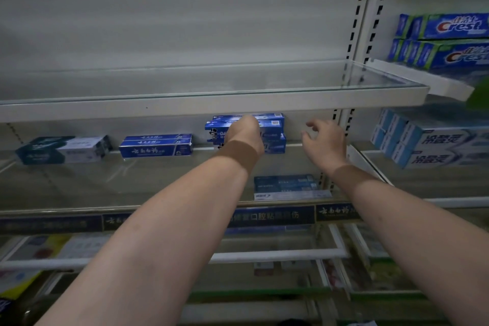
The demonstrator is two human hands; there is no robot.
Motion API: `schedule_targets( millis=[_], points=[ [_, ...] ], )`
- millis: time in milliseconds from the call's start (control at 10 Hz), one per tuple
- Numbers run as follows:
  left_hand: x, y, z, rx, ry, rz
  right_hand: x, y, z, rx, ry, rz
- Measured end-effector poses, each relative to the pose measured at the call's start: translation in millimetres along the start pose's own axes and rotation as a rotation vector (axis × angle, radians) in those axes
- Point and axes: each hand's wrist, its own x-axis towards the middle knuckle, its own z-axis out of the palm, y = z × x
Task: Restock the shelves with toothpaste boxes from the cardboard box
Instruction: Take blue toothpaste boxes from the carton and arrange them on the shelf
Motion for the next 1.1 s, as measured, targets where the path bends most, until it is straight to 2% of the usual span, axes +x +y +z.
schedule_targets(
  millis=[100,200,300,400,600,1100],
  points=[
    [4,-9,-8,0.081,-0.037,-0.011,1,0,1,0.011,-0.001,0.012],
    [-12,-12,-25,0.001,0.223,-0.168,4,-1,2,0.018,0.010,0.015],
    [-17,-16,-30,0.253,0.414,-0.080,4,0,5,0.010,0.006,0.021],
    [-10,-20,-33,0.236,0.394,0.062,1,2,11,0.003,-0.021,0.039],
    [-13,-21,-32,0.275,0.377,0.132,-3,5,20,0.004,-0.027,0.071],
    [-4,-29,-39,0.278,0.356,0.160,-2,10,25,0.022,-0.039,0.107]
  ],
)
